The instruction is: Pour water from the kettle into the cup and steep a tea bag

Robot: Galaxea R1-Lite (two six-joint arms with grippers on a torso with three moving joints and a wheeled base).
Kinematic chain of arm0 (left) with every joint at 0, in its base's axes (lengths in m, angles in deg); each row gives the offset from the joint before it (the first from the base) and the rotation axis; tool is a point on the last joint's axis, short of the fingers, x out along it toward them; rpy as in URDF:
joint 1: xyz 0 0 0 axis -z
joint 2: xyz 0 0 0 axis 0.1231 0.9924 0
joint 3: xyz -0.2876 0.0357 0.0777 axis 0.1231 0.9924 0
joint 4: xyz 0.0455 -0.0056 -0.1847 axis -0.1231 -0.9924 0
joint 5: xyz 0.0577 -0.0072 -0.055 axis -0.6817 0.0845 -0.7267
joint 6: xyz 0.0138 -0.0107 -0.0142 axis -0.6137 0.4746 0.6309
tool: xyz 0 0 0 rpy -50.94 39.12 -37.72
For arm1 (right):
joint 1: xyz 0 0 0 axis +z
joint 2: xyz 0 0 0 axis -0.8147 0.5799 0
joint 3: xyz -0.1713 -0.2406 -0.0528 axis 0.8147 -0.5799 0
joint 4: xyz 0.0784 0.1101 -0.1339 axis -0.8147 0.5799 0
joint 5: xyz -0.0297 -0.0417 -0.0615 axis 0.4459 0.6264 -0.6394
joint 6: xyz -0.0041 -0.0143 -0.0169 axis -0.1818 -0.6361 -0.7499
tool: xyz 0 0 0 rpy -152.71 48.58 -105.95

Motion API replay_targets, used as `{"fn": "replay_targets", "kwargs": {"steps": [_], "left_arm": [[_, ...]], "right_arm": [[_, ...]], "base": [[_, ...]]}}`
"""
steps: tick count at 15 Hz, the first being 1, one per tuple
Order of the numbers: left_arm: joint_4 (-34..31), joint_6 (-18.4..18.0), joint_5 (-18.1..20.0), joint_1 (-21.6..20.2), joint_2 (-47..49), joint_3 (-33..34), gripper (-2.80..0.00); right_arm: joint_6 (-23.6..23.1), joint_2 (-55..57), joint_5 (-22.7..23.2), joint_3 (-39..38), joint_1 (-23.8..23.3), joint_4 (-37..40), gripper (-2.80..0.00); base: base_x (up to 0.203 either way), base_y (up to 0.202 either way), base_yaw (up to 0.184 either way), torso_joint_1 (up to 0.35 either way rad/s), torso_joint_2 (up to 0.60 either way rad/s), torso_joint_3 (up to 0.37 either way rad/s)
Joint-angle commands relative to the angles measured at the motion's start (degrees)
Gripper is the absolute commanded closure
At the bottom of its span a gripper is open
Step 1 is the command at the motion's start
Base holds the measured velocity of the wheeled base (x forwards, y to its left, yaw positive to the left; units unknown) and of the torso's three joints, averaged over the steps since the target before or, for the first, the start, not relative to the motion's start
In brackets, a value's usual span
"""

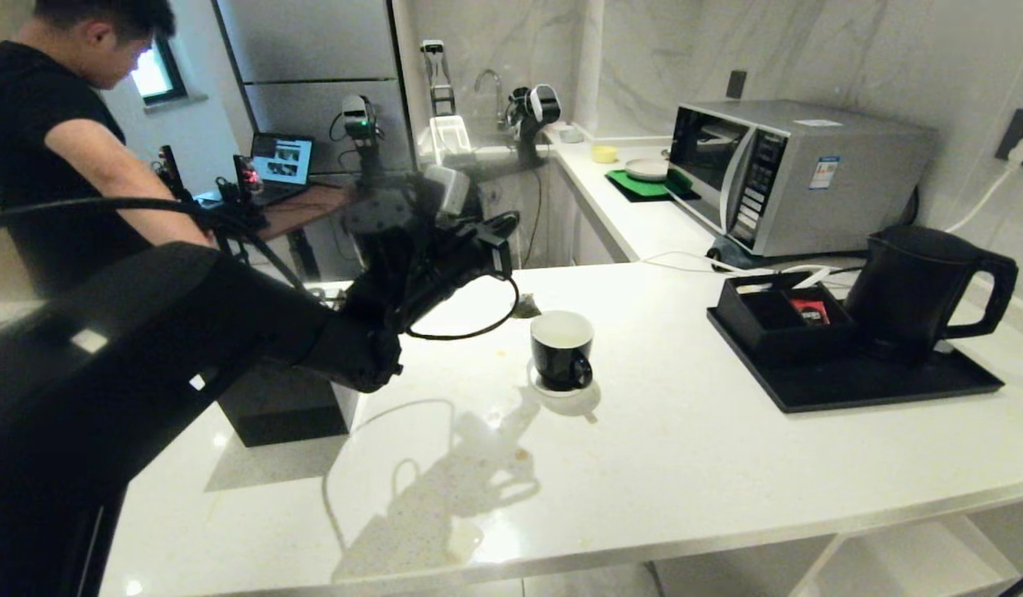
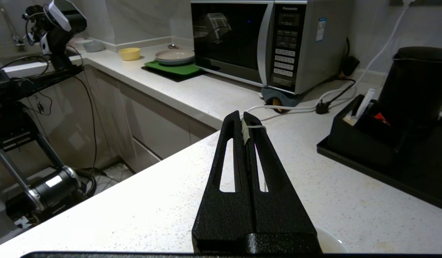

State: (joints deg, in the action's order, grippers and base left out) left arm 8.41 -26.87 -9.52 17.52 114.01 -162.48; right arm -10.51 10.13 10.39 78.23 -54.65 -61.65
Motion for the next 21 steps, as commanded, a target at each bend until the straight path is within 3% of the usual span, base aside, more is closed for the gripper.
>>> {"fn": "replay_targets", "kwargs": {"steps": [1, 14, 21], "left_arm": [[0.4, 0.0, 0.1, -0.4, -0.1, 0.0, 0.00], [-1.3, 0.0, 0.1, -3.7, -5.0, 0.2, 0.00], [-0.7, -0.8, 0.2, -6.7, -10.5, 7.5, 0.00]], "right_arm": [[0.0, 0.1, 0.0, 0.0, 0.0, 0.0, 0.00], [0.0, 0.1, 0.0, 0.0, 0.0, 0.0, 0.00], [0.0, 0.1, 0.0, 0.0, 0.0, 0.0, 0.00]], "base": [[0.000, 0.000, 0.000, 0.000, 0.00, 0.000], [0.000, 0.000, 0.000, 0.000, 0.00, 0.000], [0.000, 0.000, 0.000, 0.000, 0.00, 0.000]]}}
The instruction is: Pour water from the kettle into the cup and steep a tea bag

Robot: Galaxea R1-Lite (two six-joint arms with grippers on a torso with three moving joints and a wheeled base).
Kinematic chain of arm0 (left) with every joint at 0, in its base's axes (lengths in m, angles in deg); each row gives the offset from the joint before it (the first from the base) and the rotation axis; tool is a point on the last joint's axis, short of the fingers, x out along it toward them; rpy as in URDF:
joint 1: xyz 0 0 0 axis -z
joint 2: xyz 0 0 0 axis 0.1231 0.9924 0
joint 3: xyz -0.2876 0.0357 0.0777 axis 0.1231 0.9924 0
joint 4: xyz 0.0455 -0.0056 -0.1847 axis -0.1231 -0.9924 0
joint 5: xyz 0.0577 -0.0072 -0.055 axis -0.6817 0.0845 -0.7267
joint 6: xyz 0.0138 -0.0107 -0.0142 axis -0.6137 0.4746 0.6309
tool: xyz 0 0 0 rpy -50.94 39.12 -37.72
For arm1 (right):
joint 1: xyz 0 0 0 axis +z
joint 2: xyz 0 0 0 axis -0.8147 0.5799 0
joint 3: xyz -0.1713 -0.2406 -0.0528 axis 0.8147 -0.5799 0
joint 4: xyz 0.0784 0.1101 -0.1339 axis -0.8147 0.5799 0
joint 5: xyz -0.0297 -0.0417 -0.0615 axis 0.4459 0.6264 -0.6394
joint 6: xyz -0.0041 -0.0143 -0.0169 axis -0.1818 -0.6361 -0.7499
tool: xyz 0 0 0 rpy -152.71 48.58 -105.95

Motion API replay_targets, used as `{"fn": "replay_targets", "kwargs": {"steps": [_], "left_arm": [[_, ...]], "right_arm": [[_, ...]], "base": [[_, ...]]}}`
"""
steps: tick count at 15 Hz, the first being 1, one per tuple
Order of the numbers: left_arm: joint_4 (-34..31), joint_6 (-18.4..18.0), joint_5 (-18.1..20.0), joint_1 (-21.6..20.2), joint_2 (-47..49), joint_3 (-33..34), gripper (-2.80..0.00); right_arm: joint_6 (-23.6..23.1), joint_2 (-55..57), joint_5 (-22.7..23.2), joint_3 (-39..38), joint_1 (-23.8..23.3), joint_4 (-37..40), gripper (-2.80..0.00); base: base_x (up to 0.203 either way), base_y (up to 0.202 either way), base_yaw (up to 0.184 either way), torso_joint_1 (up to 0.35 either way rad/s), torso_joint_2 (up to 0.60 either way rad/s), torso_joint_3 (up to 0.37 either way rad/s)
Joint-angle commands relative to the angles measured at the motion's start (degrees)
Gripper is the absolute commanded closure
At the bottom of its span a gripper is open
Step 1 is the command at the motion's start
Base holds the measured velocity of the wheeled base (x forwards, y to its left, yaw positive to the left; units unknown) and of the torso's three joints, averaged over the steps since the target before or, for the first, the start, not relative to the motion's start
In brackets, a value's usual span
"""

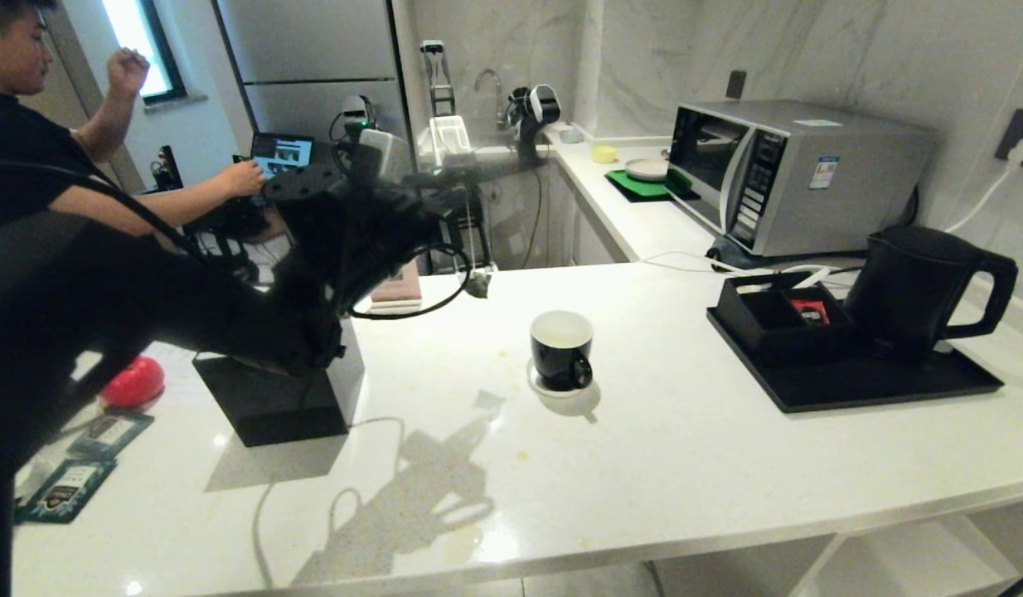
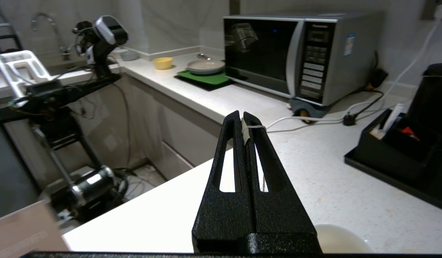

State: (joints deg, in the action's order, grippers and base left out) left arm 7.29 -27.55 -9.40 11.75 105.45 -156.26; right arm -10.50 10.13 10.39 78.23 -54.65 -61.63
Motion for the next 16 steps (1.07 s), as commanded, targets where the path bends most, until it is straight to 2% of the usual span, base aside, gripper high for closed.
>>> {"fn": "replay_targets", "kwargs": {"steps": [1, 6, 10, 16], "left_arm": [[0.5, -0.1, 0.1, -1.7, -2.6, 1.7, 0.00], [0.5, -0.4, 0.1, -4.0, -7.1, 7.5, 0.00], [0.6, -1.3, 0.2, -7.5, -10.9, 12.0, 0.00], [0.0, -1.3, 0.5, -11.7, -14.7, 14.7, 0.00]], "right_arm": [[0.0, 0.0, 0.0, 0.0, 0.0, 0.0, 0.00], [0.0, 0.1, 0.0, 0.0, 0.0, 0.0, 0.00], [0.0, 0.0, 0.0, 0.0, 0.0, 0.0, 0.00], [0.0, 0.1, 0.0, 0.0, 0.0, 0.0, 0.00]], "base": [[0.000, 0.000, 0.000, 0.000, 0.00, 0.000], [0.000, 0.000, 0.000, 0.000, 0.00, 0.000], [0.000, 0.000, 0.000, 0.000, 0.00, 0.000], [0.000, 0.000, 0.000, 0.000, 0.00, 0.000]]}}
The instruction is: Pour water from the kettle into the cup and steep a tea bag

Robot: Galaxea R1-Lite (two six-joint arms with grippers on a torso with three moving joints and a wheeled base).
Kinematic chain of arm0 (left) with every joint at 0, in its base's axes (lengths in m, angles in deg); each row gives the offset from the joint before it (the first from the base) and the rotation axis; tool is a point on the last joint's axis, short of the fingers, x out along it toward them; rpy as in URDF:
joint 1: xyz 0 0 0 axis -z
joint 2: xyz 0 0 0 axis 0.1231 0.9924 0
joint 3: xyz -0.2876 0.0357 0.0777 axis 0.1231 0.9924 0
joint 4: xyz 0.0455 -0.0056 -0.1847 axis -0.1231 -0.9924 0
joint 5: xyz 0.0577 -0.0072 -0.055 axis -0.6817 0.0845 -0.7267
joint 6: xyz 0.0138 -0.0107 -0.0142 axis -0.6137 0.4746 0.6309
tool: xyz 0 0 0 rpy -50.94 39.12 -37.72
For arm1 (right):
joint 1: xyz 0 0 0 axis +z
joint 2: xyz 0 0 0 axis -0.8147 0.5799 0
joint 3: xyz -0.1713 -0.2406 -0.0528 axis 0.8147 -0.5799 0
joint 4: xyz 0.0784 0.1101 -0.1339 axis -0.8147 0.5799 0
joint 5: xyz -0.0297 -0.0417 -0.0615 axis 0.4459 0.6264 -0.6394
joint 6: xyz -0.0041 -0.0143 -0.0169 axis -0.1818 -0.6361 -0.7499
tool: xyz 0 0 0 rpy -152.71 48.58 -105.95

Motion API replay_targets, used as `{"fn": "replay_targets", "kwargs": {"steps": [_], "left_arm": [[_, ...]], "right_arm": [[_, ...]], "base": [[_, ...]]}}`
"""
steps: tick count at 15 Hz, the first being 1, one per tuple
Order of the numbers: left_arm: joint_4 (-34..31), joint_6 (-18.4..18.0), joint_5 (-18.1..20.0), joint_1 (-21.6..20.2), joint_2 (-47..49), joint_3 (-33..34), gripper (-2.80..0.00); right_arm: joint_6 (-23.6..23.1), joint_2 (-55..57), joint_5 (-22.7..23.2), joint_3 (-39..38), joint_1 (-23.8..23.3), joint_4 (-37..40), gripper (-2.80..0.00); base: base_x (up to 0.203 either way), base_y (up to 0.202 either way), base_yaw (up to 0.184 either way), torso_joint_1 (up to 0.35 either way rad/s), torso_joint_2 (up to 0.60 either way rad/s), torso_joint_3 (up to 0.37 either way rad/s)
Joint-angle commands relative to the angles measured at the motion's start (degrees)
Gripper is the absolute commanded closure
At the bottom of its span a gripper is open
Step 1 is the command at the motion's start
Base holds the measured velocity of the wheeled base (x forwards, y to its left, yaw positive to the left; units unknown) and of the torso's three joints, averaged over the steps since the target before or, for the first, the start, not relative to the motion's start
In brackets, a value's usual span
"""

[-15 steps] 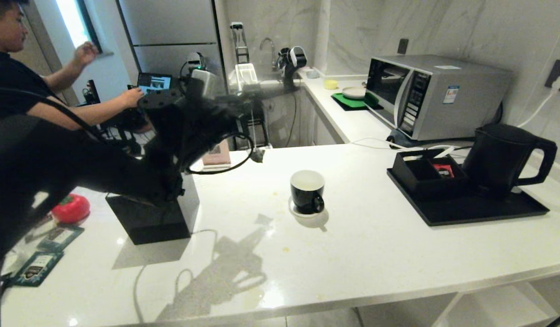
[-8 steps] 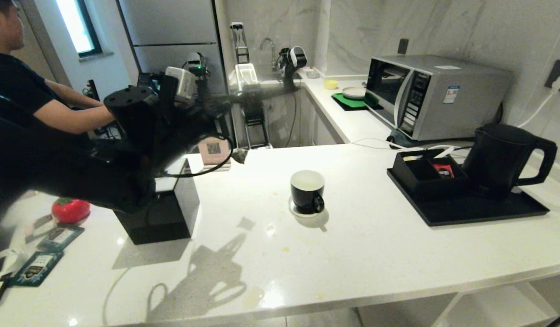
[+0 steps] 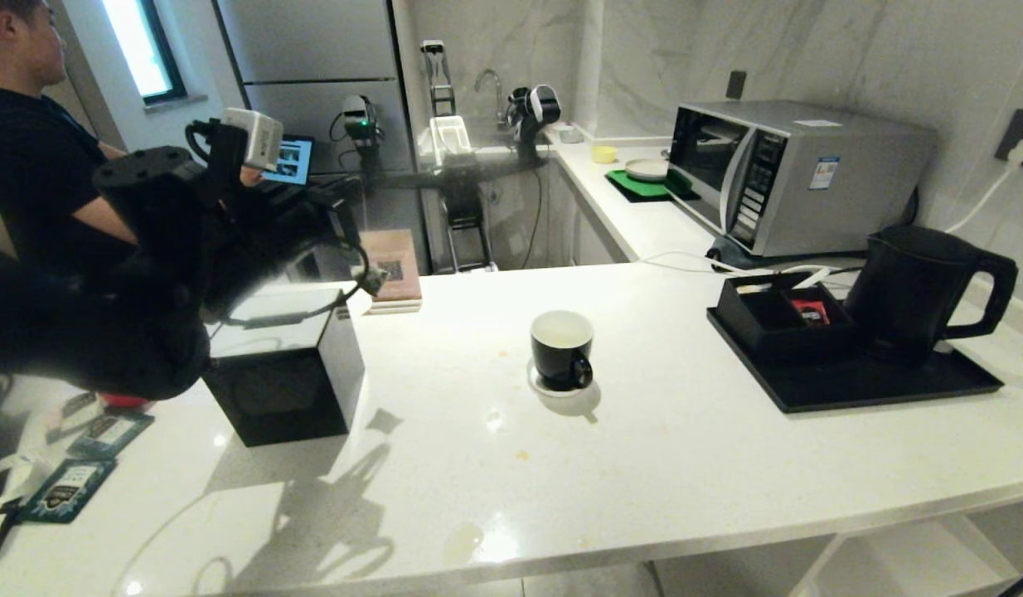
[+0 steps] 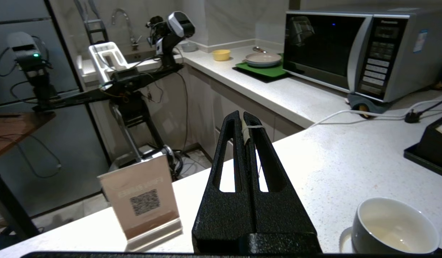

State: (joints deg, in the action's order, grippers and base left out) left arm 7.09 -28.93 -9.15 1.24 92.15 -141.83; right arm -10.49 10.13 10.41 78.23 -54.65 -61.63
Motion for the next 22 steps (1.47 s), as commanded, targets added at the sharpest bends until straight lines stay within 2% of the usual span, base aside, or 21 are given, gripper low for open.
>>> {"fn": "replay_targets", "kwargs": {"steps": [1, 3, 7, 9, 17, 22], "left_arm": [[0.1, 0.1, 0.9, -2.1, -1.5, 0.2, 0.00], [0.0, 0.2, 3.3, -4.4, -1.9, 0.2, 0.00], [-1.0, 0.1, 4.8, -7.9, -2.9, 0.3, 0.00], [-1.1, 0.2, 7.3, -10.1, -2.9, 0.3, 0.00], [-1.3, 0.2, 12.7, -15.4, -3.4, 0.4, 0.00], [-1.8, 0.2, 16.5, -17.3, -5.1, 5.3, 0.00]], "right_arm": [[0.0, 0.0, 0.0, 0.0, 0.0, 0.0, 0.00], [0.0, 0.0, 0.0, 0.0, 0.0, 0.0, 0.00], [0.0, 0.0, 0.0, 0.0, 0.0, 0.0, 0.00], [0.0, 0.1, 0.0, 0.0, 0.0, 0.0, 0.00], [0.0, 0.1, 0.0, 0.0, 0.0, 0.0, 0.00], [0.0, 0.1, 0.0, 0.0, 0.0, 0.0, 0.00]], "base": [[0.000, 0.000, 0.000, 0.000, 0.00, 0.000], [0.000, 0.000, 0.000, 0.000, 0.00, 0.000], [0.000, 0.000, 0.000, 0.000, 0.00, 0.000], [0.000, 0.000, 0.000, 0.000, 0.00, 0.000], [0.000, 0.000, 0.000, 0.000, 0.00, 0.000], [0.000, 0.000, 0.000, 0.000, 0.00, 0.000]]}}
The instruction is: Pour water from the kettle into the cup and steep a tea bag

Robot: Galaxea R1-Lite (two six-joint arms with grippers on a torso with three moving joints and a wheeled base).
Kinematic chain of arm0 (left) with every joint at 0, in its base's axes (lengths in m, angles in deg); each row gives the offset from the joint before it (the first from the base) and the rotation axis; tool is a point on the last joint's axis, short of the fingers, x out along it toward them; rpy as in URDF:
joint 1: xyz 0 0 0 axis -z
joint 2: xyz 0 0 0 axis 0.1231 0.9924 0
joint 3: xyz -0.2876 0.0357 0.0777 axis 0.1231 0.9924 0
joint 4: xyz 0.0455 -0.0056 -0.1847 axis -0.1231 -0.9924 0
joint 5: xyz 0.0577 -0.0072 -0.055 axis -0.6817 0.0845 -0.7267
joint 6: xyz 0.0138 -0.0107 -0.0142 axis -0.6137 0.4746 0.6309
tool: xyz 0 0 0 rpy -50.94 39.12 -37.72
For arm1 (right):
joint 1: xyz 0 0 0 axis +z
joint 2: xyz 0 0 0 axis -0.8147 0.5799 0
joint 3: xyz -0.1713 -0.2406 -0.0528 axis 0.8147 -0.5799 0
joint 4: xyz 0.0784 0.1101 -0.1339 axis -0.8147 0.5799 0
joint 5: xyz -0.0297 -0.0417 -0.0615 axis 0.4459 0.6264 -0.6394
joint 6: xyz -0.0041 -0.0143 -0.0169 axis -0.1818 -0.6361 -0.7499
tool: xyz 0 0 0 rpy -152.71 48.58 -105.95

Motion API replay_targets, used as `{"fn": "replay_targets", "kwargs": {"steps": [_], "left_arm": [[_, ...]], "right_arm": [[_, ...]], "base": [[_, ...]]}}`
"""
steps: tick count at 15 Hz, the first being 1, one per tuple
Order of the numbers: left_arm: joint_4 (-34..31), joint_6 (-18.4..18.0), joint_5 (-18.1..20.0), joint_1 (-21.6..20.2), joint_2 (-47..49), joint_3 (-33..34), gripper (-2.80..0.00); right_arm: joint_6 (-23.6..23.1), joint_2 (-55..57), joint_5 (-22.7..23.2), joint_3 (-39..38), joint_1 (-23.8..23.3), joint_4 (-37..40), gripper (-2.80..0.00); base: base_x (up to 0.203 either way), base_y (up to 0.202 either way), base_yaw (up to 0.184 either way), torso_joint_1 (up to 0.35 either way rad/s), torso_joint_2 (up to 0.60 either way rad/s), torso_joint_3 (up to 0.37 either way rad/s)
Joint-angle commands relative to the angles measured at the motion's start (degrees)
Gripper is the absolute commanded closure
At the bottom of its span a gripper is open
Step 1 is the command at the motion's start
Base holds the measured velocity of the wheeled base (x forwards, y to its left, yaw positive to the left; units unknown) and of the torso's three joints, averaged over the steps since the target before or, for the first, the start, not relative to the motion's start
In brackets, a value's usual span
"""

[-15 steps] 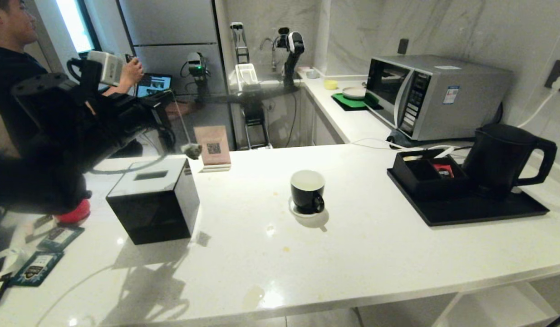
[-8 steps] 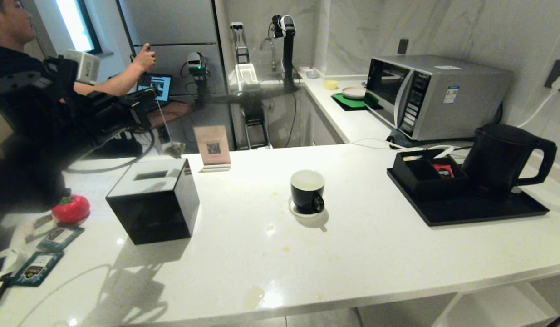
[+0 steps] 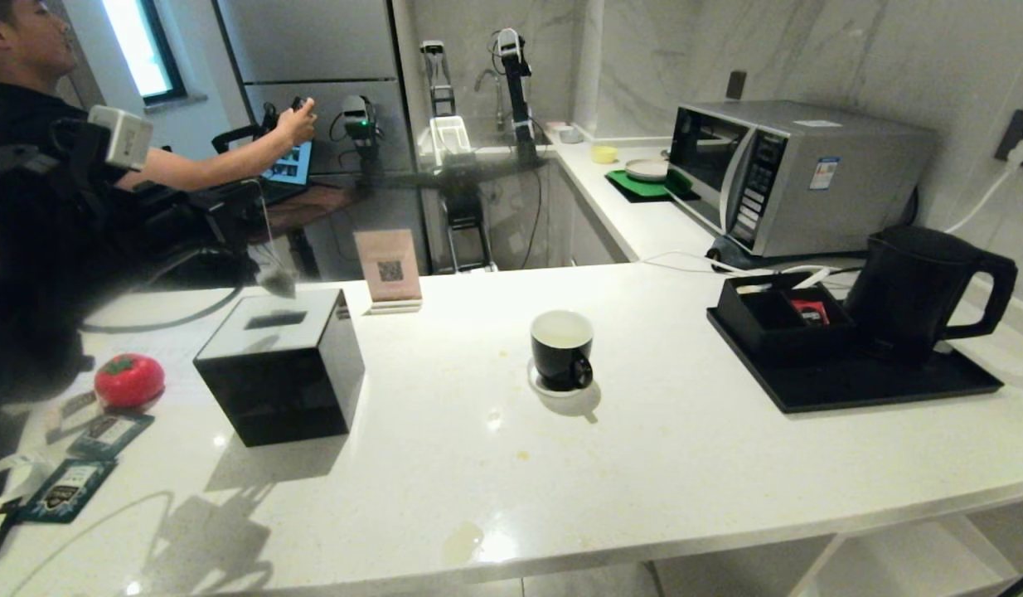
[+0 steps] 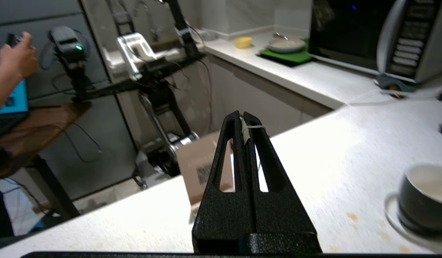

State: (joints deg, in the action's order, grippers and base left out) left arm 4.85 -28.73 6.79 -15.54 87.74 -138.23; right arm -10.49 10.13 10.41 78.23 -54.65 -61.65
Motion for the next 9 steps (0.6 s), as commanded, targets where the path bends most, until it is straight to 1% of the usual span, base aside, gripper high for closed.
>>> {"fn": "replay_targets", "kwargs": {"steps": [1, 6, 9], "left_arm": [[0.6, 0.0, 0.7, -0.7, -0.9, 2.5, 0.00], [1.1, -0.4, 0.8, -2.8, -1.4, 7.5, 0.00], [1.1, -0.4, 0.8, -3.6, -1.3, 7.7, 0.00]], "right_arm": [[0.0, 0.0, 0.0, 0.0, 0.0, 0.0, 0.00], [0.0, 0.1, 0.0, 0.0, 0.0, 0.0, 0.00], [0.0, 0.1, 0.0, 0.0, 0.0, 0.0, 0.00]], "base": [[0.000, 0.000, 0.000, 0.000, 0.00, 0.000], [0.000, 0.000, 0.000, 0.000, 0.00, 0.000], [0.000, 0.000, 0.000, 0.000, 0.00, 0.000]]}}
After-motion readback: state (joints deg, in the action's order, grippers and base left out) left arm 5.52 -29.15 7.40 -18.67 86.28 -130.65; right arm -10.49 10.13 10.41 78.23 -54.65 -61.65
